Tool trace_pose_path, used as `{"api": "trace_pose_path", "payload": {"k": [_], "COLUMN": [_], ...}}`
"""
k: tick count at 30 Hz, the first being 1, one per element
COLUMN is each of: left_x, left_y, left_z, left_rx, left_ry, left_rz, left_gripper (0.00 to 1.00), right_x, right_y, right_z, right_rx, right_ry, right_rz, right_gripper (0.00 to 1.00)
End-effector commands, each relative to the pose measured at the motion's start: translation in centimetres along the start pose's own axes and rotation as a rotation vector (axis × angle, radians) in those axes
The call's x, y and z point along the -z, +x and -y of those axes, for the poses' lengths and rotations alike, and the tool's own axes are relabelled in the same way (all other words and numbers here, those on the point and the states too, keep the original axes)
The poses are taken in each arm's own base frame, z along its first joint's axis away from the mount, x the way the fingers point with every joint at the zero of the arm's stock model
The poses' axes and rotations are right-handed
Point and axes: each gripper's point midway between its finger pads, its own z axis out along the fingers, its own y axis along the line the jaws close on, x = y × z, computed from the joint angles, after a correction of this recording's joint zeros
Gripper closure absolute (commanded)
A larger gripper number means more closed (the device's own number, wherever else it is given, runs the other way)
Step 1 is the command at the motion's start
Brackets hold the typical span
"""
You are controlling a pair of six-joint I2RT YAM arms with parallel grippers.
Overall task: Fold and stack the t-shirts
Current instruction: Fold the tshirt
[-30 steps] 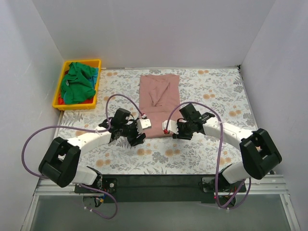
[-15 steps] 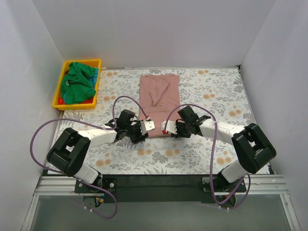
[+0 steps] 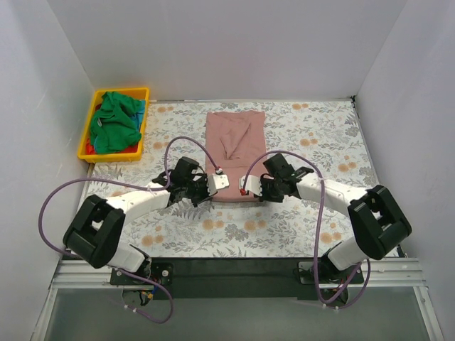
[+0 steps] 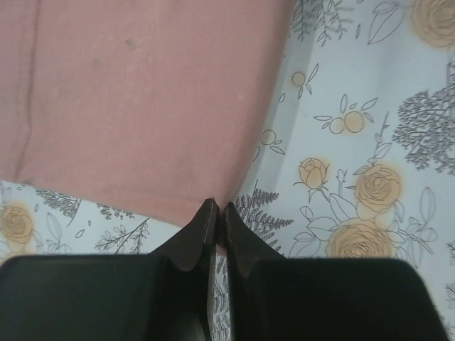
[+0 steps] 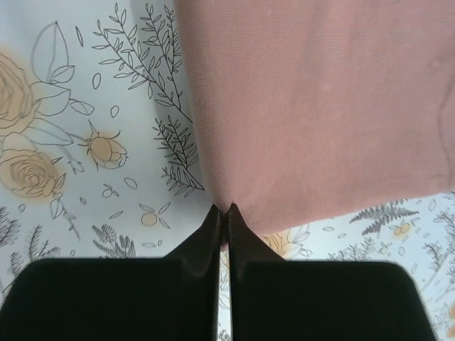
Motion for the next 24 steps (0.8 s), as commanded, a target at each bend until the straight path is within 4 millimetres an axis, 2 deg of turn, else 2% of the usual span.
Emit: {"api": "trace_pose_path", "payload": {"k": [1,3,6,9,10,14,15,17,19,20,22,24], "left_x": [2.9,4.1,5.4,7.0,8.0,10.6,11.3,12.5,13.7,14.4,15.1,14.9], "left_y": [-3.3,-3.9,-4.8,-5.1,-5.5,-6.0,-5.4,-5.7,-5.0,-5.6,-5.4,-5.7], "left_z": [0.8,1.4,1.7,3.3,4.5,8.2,9.5,11.3,13.3,14.0,14.8,14.3], "left_rx": [-0.007,-0.02,-0.034,-0.015,-0.006,-0.001,0.006,-0.011,0.029,0.034,0.069,0.1], "left_ry": [0.041,0.071,0.087,0.137,0.18,0.283,0.322,0.37,0.446,0.485,0.523,0.491], "left_rz": [0.054,0.049,0.055,0.051,0.06,0.076,0.054,0.067,0.026,0.04,0.015,0.006], "left_gripper": [1.0,1.0,1.0,1.0,1.0,1.0,1.0,1.0,1.0,1.0,1.0,1.0], "right_x": [3.9,5.6,7.3,8.8,9.6,11.5,12.3,13.0,14.0,14.6,15.0,14.5], "right_y": [-2.3,-3.1,-3.7,-3.8,-4.0,-4.3,-4.6,-4.9,-5.6,-6.0,-6.4,-6.2], "right_z": [0.7,0.9,0.0,-1.1,-1.3,-5.1,-5.7,-8.4,-10.1,-11.2,-11.0,-9.7], "right_rx": [-0.035,-0.037,-0.044,-0.055,-0.054,-0.037,-0.021,-0.009,-0.002,0.014,0.027,0.033], "right_ry": [0.006,0.013,-0.014,-0.038,-0.037,-0.126,-0.122,-0.197,-0.235,-0.268,-0.249,-0.216], "right_rz": [0.046,0.06,0.08,0.078,0.087,0.103,0.124,0.131,0.157,0.166,0.174,0.134], "right_gripper": [0.99,0.99,0.99,0.99,0.99,0.99,0.99,0.99,0.99,0.99,0.99,0.99]}}
